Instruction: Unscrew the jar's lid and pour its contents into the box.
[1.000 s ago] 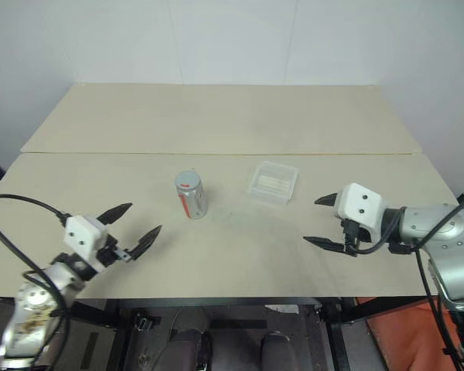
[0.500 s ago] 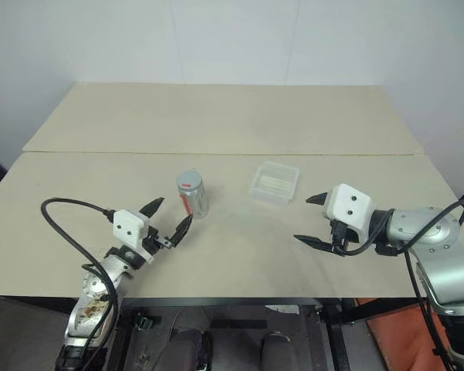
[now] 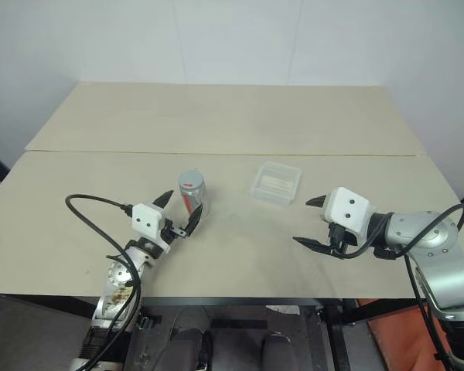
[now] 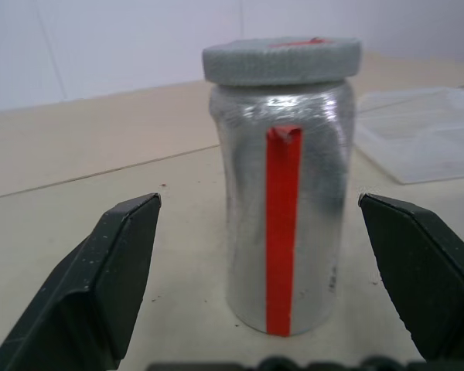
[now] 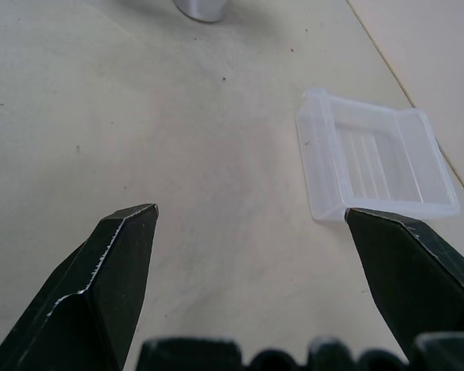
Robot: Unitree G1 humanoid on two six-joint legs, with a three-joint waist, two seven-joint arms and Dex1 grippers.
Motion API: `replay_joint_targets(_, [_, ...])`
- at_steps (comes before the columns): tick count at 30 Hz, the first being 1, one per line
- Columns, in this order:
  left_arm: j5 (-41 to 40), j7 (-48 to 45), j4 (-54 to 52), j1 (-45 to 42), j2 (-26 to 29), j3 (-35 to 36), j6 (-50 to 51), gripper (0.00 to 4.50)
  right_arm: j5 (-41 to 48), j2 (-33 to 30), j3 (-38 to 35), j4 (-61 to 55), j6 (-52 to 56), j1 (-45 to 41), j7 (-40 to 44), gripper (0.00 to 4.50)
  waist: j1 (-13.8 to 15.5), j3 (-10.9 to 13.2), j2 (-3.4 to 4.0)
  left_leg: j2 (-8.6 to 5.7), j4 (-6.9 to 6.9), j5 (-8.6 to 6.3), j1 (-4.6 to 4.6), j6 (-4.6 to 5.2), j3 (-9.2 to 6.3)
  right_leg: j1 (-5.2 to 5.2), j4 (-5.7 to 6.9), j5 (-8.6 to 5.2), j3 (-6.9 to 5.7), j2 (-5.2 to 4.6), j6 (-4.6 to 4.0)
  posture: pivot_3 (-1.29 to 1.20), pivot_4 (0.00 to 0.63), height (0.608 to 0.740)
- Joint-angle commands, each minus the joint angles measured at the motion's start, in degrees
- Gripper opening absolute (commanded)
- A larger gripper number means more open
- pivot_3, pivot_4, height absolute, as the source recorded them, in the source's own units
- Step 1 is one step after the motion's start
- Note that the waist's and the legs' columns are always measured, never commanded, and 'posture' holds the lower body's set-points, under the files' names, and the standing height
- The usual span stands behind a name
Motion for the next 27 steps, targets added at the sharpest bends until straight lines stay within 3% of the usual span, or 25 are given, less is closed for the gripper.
replay_joint_targets(1, [0.6, 1.1, 2.0, -2.3, -1.1, -0.7, -3.4, 4.47, -0.3, -1.1, -2.0, -1.0, -0.1, -0.8, -0.5, 4.50, 0.0, 0.0, 0.00, -0.01, 0.00, 0.00, 0.00, 0.00, 0.01, 0.00, -0.01, 0.00, 0.00, 0.00, 0.00, 0.00, 0.150, 0.740])
replay_joint_targets(12, [1.3, 3.7, 8.8, -6.2, -4.1, -1.1, -7.5, 4.47, -0.7, -0.9, -3.0, -1.5, 0.0, 0.1, -1.4, 4.50, 0.0, 0.0, -0.01, -0.02, -0.01, 0.00, -0.02, 0.00, 0.00, -0.01, -0.03, 0.01, 0.00, 0.00, 0.03, 0.00, 0.150, 0.740])
replay_joint_targets(15, [1.7, 2.9, 10.1, -6.5, -3.8, -1.6, -8.8, 3.84, -0.7, -0.8, -3.1, -1.6, 0.0, 0.5, -1.5, 4.50, 0.0, 0.0, -0.01, -0.01, -0.01, 0.00, -0.01, 0.00, 0.00, -0.01, -0.02, 0.02, 0.00, 0.00, 0.03, 0.00, 0.150, 0.740])
replay_joint_targets(16, [1.7, 3.2, 10.5, -6.7, -3.9, -1.5, -8.5, 3.84, -0.7, -0.7, -3.1, -1.7, 0.1, 0.7, -1.6, 4.50, 0.0, 0.0, -0.01, -0.01, -0.01, 0.00, -0.01, 0.00, 0.00, -0.01, -0.02, 0.02, 0.00, 0.00, 0.03, 0.00, 0.150, 0.740])
replay_joint_targets(23, [1.1, 3.3, 12.3, -8.1, -4.1, -1.1, -9.0, 1.95, -0.6, -0.4, -2.9, -1.8, 0.0, 0.5, -2.3, 4.50, 0.0, 0.0, -0.01, -0.03, 0.00, 0.00, -0.02, 0.00, 0.00, 0.00, -0.03, 0.02, 0.00, 0.00, 0.04, 0.00, 0.150, 0.740])
replay_joint_targets(27, [0.8, 2.7, 11.8, -8.3, -3.8, -1.1, -9.0, 1.96, -0.6, -0.3, -2.4, -1.9, -0.1, 0.3, -2.7, 4.50, 0.0, 0.0, -0.01, -0.02, 0.00, 0.00, -0.02, 0.00, 0.00, -0.01, -0.03, 0.02, 0.00, 0.00, 0.04, 0.00, 0.150, 0.740])
